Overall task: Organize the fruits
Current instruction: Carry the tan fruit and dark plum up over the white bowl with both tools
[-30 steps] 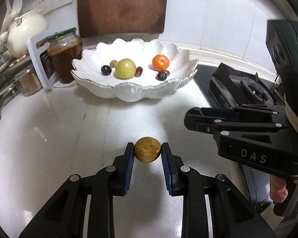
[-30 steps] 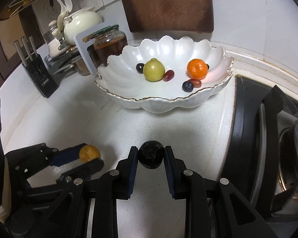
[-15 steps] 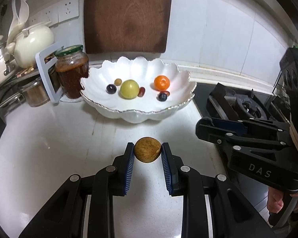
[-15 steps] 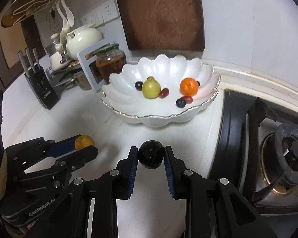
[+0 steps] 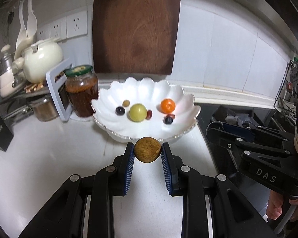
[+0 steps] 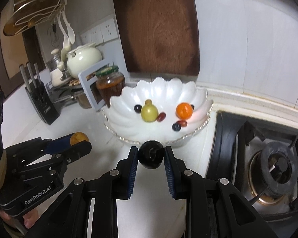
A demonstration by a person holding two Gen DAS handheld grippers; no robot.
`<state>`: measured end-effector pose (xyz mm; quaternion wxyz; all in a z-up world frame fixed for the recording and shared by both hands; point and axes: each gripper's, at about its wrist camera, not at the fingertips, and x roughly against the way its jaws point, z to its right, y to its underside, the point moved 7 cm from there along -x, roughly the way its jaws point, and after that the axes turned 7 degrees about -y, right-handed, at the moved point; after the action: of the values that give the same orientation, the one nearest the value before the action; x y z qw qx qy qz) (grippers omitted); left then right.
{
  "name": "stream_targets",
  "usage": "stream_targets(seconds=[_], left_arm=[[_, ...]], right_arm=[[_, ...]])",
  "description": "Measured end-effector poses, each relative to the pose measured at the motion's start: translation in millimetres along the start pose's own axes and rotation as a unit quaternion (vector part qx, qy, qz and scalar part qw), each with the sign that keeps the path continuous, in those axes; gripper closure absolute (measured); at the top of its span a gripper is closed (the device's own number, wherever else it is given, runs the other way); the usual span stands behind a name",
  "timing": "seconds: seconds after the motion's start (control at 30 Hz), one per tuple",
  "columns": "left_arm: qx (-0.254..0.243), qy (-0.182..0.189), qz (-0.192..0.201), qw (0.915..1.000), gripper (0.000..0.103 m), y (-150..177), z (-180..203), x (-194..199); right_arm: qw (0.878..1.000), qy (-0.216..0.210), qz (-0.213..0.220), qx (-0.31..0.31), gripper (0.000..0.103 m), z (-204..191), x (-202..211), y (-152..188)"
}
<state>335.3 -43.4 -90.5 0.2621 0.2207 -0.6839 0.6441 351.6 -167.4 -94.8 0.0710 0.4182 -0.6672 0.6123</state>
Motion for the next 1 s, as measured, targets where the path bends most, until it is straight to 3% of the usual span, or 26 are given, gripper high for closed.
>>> stream_targets(seconds=[0.53, 1.0], left_arm=[[0.001, -0.012, 0.039, 0.9992, 0.075, -47.9, -16.8, -0.8], [0.008, 0.006, 0.020, 0.9997, 0.075, -90.0, -22.2, -40.9]], right_arm=[[0.999, 0.011, 0.042, 0.006, 0.075, -4.7, -4.6, -41.7], [0.998, 0.026, 0.049, 0.005, 0.075, 6.6, -33.2, -88.5]])
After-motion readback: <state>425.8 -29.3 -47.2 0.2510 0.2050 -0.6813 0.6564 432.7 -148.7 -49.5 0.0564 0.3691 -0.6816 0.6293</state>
